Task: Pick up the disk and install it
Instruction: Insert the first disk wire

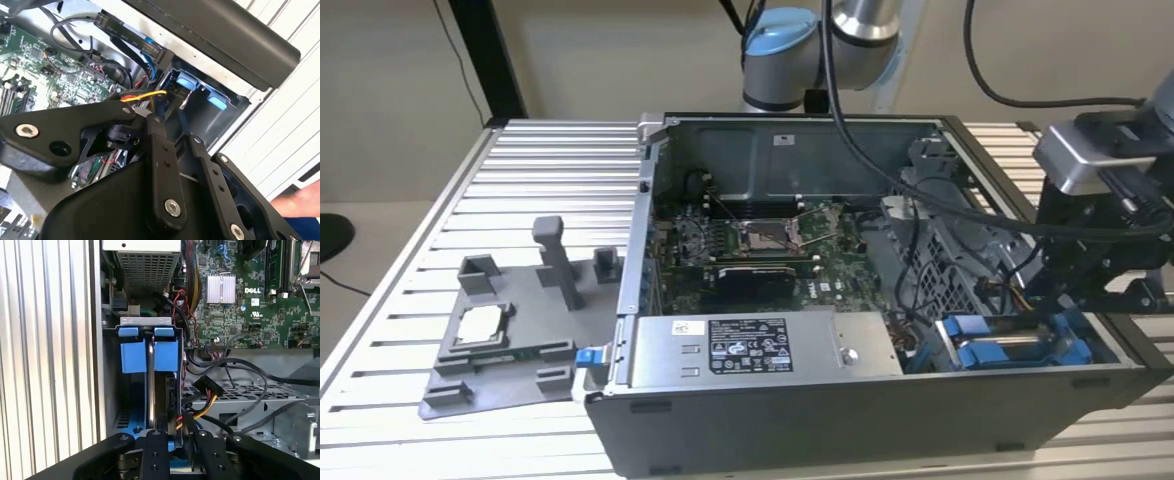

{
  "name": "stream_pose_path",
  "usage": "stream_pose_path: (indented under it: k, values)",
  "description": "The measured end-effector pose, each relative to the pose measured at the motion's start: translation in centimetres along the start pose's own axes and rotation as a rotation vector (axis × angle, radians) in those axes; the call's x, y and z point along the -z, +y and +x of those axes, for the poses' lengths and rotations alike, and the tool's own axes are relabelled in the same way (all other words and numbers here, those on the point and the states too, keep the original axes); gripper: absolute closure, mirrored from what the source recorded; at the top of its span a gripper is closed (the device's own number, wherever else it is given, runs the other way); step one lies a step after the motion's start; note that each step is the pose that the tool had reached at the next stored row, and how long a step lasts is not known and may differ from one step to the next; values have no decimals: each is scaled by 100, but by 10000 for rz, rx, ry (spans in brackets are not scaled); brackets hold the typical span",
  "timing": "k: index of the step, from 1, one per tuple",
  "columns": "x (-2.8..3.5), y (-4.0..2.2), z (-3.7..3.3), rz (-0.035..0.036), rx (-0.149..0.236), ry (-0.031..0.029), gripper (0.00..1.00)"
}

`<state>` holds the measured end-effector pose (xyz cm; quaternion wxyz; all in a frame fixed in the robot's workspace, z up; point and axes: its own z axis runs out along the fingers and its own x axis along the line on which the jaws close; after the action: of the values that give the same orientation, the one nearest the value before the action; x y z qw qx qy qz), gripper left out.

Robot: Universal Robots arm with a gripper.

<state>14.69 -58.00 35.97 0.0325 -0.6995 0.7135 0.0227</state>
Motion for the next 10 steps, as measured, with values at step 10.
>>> stream_pose_path:
  k: [10]
  values:
    - [119, -11, -14, 9, -136, 2, 0]
